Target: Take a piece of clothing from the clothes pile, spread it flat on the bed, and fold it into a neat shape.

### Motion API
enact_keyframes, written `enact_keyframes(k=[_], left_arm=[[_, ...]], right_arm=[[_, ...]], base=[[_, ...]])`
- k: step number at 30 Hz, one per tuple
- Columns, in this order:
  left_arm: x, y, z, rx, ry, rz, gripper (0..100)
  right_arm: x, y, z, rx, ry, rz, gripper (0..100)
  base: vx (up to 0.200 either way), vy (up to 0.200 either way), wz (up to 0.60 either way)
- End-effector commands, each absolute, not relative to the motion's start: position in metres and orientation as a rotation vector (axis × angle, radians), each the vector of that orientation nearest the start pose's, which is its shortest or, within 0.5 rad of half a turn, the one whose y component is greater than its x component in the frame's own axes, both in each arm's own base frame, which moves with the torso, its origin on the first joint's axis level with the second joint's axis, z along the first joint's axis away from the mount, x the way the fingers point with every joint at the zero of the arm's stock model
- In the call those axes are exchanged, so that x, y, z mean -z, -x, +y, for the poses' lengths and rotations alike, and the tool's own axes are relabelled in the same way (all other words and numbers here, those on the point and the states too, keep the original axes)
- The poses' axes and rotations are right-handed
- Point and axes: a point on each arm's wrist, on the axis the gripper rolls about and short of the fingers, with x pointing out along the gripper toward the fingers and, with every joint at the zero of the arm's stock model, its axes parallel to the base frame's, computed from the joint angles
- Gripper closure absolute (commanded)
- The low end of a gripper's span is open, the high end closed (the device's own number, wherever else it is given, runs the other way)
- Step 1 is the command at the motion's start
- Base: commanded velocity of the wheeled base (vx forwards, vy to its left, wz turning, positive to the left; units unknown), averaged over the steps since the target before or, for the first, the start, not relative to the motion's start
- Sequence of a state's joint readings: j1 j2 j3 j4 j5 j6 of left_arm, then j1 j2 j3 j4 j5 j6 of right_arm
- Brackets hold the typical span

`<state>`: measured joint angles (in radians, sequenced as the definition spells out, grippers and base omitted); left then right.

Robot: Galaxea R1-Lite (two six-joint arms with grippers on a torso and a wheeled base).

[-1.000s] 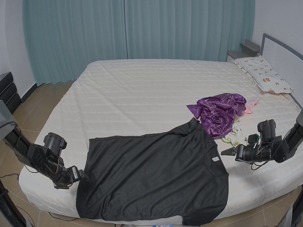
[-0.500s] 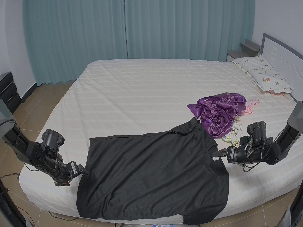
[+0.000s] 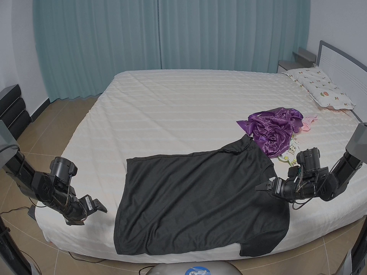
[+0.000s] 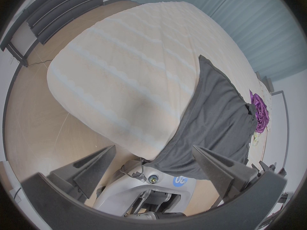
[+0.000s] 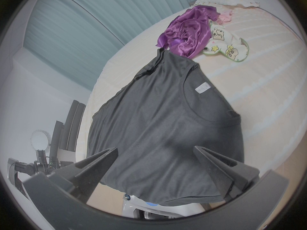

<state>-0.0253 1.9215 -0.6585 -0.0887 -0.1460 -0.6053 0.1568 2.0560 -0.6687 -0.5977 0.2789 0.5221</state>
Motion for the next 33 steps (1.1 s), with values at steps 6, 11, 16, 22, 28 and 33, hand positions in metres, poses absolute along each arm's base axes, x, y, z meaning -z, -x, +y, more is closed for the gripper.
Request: enact_keyframes(k=[6,11,16,22,28,33], left_arm=[[-0.048,-0.274,-0.012,-0.205,0.662,1.167,0],[-0.052,-0.277,-0.013,-0.198,0.698,1.155,0],[-0.051,-0.277,-0.014,-0.186,0.706,1.162,0],[-0.056,-0.284,-0.019,-0.198,0.773,1.141,0],[-0.058,-0.285,-0.026,-0.161,0.822,1.160,0],[-0.060,-0.290,-0.030,-0.163,0.857,1.154,0]], right_arm=[[-0.038,-0.316,0.058,-0.194,-0.557,0.875,0],[-0.038,-0.317,0.058,-0.194,-0.560,0.873,0],[-0.039,-0.324,0.066,-0.176,-0.598,0.865,0],[-0.042,-0.355,0.088,-0.062,-0.728,0.787,0],[-0.031,-0.386,0.110,-0.003,-0.797,0.736,0],[-0.012,-0.419,0.119,0.019,-0.794,0.718,0]], base=[[0.000,0.000,0.00],[0.040,0.000,0.00],[0.200,0.000,0.00],[0.000,0.000,0.00],[0.000,0.000,0.00],[0.000,0.000,0.00]])
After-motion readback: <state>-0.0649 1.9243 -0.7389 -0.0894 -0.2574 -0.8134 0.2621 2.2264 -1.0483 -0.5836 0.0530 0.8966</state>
